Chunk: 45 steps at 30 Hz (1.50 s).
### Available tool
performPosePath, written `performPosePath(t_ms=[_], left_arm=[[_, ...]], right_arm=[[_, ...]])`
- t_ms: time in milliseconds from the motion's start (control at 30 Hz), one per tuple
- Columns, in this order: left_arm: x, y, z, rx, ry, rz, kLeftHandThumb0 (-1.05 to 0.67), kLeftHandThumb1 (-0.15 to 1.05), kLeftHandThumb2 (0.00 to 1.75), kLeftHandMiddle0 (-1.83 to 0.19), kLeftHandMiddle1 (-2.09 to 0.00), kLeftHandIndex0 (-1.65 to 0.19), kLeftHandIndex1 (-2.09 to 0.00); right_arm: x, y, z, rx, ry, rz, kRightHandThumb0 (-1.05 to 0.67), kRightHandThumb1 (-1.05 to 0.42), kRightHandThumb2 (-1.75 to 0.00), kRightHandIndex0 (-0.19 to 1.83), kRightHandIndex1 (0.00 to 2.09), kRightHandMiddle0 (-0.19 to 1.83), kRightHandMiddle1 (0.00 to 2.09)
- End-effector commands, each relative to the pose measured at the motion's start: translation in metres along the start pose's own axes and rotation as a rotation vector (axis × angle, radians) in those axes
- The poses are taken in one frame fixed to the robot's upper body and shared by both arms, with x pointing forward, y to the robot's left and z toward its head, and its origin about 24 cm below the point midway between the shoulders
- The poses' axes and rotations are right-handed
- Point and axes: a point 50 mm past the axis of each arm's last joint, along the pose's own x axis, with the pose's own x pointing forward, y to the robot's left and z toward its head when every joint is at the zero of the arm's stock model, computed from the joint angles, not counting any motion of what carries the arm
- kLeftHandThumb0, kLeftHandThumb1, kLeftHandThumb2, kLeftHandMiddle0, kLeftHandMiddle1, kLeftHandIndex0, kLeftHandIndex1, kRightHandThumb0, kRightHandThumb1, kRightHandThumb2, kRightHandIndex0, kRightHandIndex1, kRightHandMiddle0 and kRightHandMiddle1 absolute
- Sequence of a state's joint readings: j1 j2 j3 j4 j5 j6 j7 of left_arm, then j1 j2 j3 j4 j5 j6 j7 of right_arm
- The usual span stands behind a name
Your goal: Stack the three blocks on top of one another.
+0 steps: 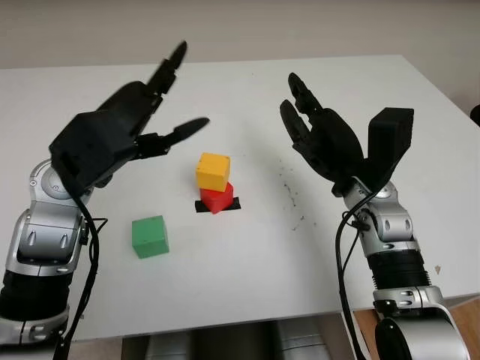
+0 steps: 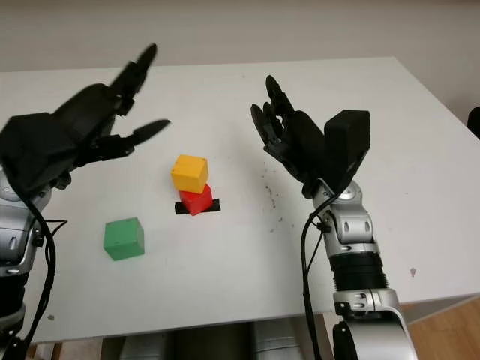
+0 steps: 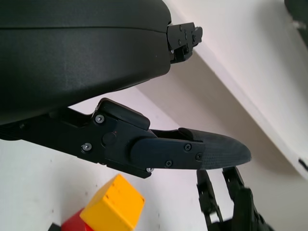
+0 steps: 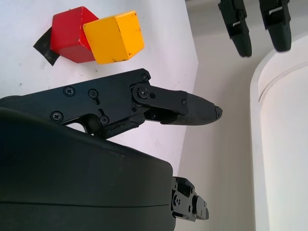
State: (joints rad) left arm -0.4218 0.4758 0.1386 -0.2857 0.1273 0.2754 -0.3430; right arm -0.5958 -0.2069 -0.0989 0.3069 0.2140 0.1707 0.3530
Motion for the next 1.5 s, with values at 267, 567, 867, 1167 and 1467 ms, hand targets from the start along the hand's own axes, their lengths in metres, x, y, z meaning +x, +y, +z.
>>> performPosePath(t_ms=[267, 567, 867, 1167, 1467], left_arm=[[-0.050, 0.023, -0.001, 0.276, 0.087, 0.057, -0.74, 1.05, 0.12, -0.18, -0.11, -0.20, -0.20], [-0.083, 0.039, 0.009, 0.470, 0.236, -0.090, -0.77, 1.04, 0.08, -0.11, -0.05, -0.26, -0.18], [-0.096, 0.032, 0.011, 0.616, 0.328, -0.230, -0.84, 1.05, 0.11, -0.03, -0.04, -0.20, -0.08], [-0.097, 0.016, 0.003, 0.598, 0.372, -0.259, -0.85, 1.05, 0.09, 0.05, -0.04, -0.12, -0.04], [-0.105, -0.004, -0.016, 0.552, 0.438, -0.314, -0.85, 1.02, 0.06, 0.11, -0.04, -0.06, -0.03]], right_arm=[[-0.010, -0.011, 0.003, 0.042, -0.043, -0.048, -0.67, -1.05, -0.71, -0.19, 0.00, -0.19, 0.00], [-0.012, -0.014, 0.006, 0.036, -0.039, -0.050, -0.66, -1.05, -0.68, -0.19, 0.00, -0.19, 0.00], [-0.010, -0.012, 0.006, 0.024, -0.034, -0.049, -0.67, -1.05, -0.67, -0.19, 0.00, -0.19, 0.00], [-0.011, -0.012, 0.005, 0.037, -0.034, -0.049, -0.66, -1.05, -0.69, -0.19, 0.00, -0.19, 0.00], [-0.013, -0.014, 0.007, 0.019, -0.032, -0.043, -0.66, -1.05, -0.67, -0.19, 0.00, -0.19, 0.00]])
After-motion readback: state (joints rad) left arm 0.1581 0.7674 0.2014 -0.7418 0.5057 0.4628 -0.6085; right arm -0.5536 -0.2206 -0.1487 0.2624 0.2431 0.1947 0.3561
